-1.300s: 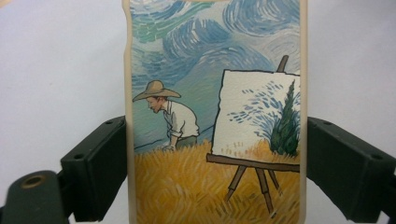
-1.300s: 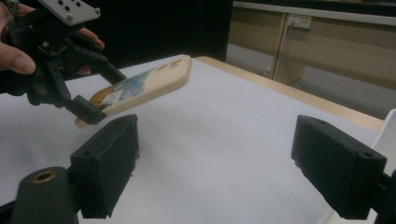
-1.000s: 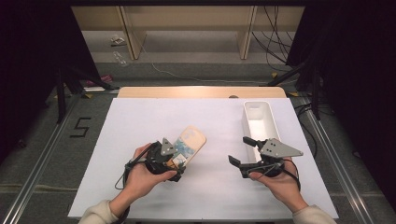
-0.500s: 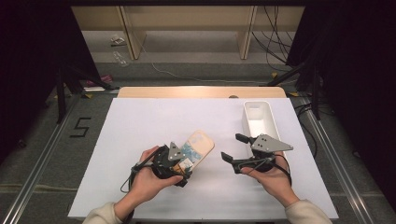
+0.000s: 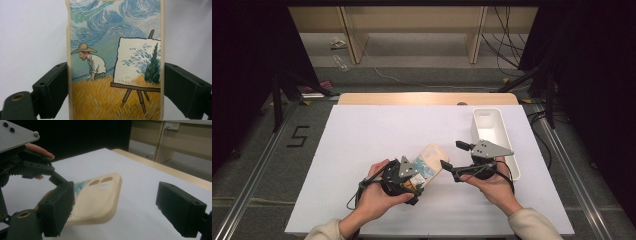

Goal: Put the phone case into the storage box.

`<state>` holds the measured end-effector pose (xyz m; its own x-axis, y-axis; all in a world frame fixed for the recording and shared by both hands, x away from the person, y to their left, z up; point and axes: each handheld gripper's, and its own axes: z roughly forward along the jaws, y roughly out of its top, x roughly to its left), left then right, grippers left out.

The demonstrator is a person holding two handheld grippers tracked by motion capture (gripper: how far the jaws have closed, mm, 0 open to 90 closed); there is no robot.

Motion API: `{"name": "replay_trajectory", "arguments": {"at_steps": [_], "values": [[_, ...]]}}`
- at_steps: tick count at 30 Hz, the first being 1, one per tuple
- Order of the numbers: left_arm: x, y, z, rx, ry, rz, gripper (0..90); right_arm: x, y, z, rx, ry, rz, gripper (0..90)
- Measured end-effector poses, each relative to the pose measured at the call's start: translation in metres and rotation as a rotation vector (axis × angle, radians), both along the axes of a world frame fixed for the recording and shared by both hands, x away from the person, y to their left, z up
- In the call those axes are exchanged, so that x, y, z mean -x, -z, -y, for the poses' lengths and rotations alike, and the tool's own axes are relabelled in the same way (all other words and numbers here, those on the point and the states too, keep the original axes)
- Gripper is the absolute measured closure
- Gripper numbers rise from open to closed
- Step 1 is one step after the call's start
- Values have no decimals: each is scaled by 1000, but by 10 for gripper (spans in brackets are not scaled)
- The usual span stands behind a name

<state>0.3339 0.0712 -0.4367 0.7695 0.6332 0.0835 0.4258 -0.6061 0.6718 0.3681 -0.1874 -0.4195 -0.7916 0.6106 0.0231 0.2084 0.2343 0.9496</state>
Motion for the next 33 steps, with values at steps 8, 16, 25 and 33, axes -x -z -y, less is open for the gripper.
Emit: {"name": "replay_trajectory", "arguments": {"at_steps": [8, 16, 25, 33], "values": [[5, 2, 7, -7, 25, 1, 114, -7, 5, -11, 12, -4, -21, 165], [8, 3, 13, -5, 41, 2, 114, -13, 9, -18, 19, -13, -41, 164], [9, 4, 15, -3, 45, 4, 114, -19, 14, -23, 22, -11, -77, 169], [9, 5, 16, -9, 48, 2, 115, -21, 17, -25, 34, -8, -97, 177]]}}
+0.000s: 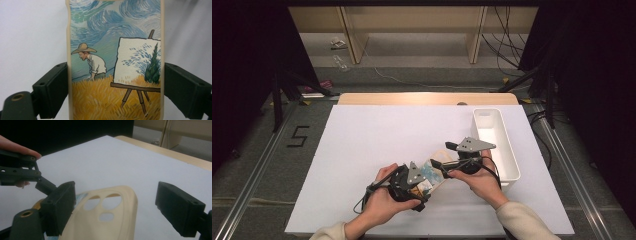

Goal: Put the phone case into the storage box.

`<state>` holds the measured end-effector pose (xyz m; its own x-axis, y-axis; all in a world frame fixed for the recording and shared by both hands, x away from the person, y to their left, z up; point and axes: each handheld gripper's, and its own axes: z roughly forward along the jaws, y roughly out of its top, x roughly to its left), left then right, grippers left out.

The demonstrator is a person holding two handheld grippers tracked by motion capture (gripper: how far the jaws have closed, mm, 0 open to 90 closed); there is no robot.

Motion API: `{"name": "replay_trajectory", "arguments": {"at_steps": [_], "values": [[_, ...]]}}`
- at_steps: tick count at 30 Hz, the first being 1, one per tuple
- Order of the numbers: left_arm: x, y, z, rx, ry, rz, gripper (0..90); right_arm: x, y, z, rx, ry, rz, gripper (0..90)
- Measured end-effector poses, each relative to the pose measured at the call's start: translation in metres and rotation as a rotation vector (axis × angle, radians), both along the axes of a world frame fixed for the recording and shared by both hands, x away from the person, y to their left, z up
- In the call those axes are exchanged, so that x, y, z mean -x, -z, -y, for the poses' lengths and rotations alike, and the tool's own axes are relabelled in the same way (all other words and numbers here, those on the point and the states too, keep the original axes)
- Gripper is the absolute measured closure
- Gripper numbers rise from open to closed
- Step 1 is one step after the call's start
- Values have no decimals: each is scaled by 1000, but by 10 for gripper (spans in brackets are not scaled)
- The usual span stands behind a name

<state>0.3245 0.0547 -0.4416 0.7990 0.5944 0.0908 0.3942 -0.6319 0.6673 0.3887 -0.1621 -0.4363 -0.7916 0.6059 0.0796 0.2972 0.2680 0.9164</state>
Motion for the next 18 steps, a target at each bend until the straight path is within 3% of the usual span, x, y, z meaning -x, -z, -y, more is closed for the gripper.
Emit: {"name": "replay_trajectory", "arguments": {"at_steps": [18], "values": [[0, 1, 1, 0, 2, 1, 114, -2, 5, -5, -15, -14, -56, 258]]}}
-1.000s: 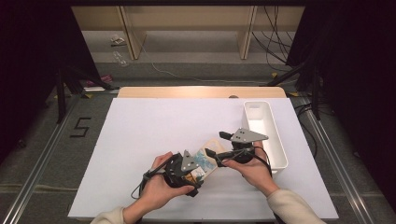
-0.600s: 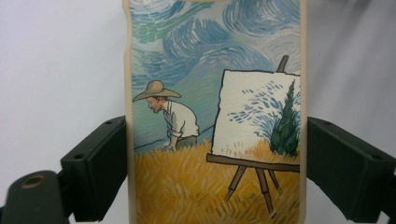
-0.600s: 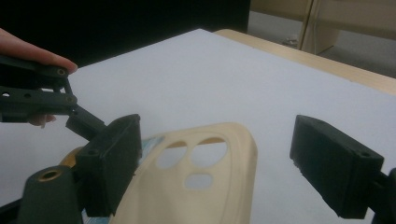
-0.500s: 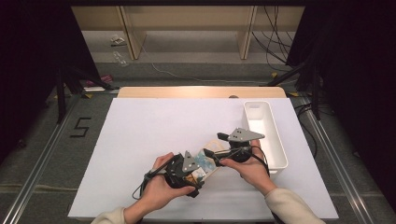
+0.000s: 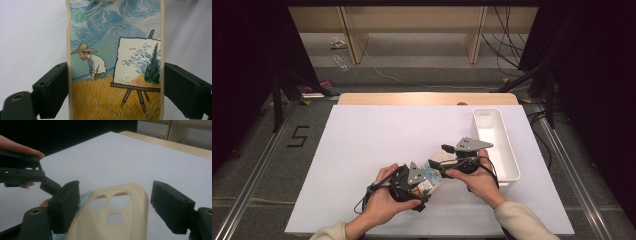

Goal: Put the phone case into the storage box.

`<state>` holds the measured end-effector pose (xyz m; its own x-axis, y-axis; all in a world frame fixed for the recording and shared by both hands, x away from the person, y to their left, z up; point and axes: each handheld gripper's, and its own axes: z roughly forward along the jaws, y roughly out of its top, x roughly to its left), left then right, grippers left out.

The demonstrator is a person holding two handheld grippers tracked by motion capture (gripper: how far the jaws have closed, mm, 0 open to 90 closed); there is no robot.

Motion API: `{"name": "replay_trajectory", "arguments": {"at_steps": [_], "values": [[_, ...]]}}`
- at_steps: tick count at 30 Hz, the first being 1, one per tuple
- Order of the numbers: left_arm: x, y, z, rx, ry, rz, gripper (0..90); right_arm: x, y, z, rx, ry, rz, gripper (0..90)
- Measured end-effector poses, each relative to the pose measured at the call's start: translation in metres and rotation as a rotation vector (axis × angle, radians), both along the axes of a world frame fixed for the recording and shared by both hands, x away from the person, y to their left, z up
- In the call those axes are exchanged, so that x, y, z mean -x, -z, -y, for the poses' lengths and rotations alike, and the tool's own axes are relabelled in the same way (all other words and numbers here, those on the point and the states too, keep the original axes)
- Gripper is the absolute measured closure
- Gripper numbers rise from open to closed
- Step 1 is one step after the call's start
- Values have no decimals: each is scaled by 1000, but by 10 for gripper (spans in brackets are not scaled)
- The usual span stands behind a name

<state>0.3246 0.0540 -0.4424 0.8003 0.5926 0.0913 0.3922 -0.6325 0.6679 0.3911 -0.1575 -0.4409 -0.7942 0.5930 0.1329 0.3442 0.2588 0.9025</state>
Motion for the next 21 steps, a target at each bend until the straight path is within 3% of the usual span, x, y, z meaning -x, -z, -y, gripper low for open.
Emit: {"name": "replay_trajectory", "arguments": {"at_steps": [21], "values": [[0, 2, 1, -1, 0, -4, 114, -1, -2, 3, -48, 11, -59, 491]]}}
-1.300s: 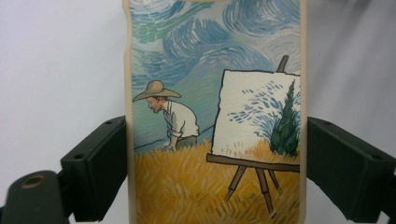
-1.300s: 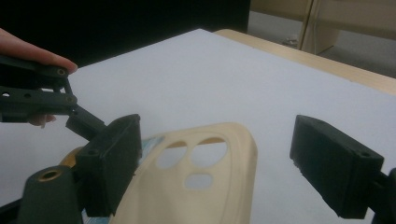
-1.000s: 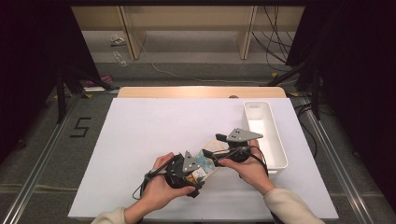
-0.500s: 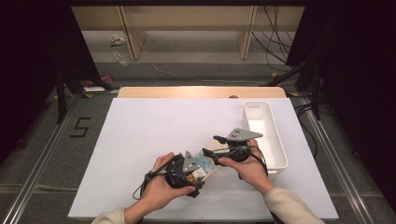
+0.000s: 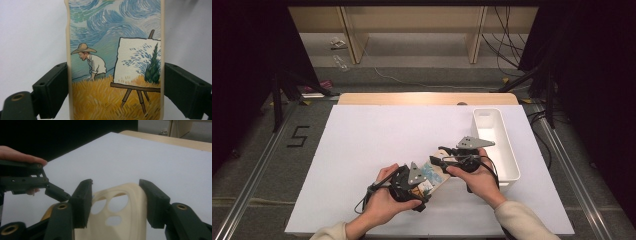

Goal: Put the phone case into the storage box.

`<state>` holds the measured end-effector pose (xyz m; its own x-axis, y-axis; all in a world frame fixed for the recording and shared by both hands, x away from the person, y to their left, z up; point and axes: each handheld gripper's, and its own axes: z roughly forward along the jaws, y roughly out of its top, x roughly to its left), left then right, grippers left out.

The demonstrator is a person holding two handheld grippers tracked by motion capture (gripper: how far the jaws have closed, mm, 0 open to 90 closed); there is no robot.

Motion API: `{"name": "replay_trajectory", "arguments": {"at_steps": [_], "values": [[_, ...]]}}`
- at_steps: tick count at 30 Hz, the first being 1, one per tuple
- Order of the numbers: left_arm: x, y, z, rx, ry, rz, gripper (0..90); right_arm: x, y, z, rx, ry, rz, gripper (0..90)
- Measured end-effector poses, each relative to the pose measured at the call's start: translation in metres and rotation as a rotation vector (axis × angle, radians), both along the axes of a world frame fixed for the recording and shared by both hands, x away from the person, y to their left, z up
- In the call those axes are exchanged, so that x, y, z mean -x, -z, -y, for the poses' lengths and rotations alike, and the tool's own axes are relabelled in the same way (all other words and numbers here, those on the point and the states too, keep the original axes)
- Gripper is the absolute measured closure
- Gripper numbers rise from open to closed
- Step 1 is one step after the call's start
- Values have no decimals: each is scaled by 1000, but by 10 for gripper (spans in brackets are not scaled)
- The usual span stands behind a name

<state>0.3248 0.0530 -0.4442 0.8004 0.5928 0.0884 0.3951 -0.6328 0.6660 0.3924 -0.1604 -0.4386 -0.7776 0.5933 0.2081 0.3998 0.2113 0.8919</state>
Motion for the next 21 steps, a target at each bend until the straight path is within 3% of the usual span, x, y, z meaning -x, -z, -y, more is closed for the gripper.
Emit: {"name": "replay_trajectory", "arguments": {"at_steps": [7, 10, 15, 19, 21], "values": [[-1, 2, -1, -15, 2, -4, 113, -2, -8, 1, -46, -18, -7, 628], [-1, 3, 0, -19, 4, -2, 113, -1, -14, 2, -93, -50, -20, 708], [-2, 4, 1, -26, 20, 15, 110, 4, -25, 0, -128, -87, -20, 777], [-2, 3, 1, 3, 19, 18, 107, 8, -32, -3, -141, -100, -28, 790], [-4, 3, -2, 21, 13, 14, 150, 10, -37, -4, -144, -115, -18, 797]]}}
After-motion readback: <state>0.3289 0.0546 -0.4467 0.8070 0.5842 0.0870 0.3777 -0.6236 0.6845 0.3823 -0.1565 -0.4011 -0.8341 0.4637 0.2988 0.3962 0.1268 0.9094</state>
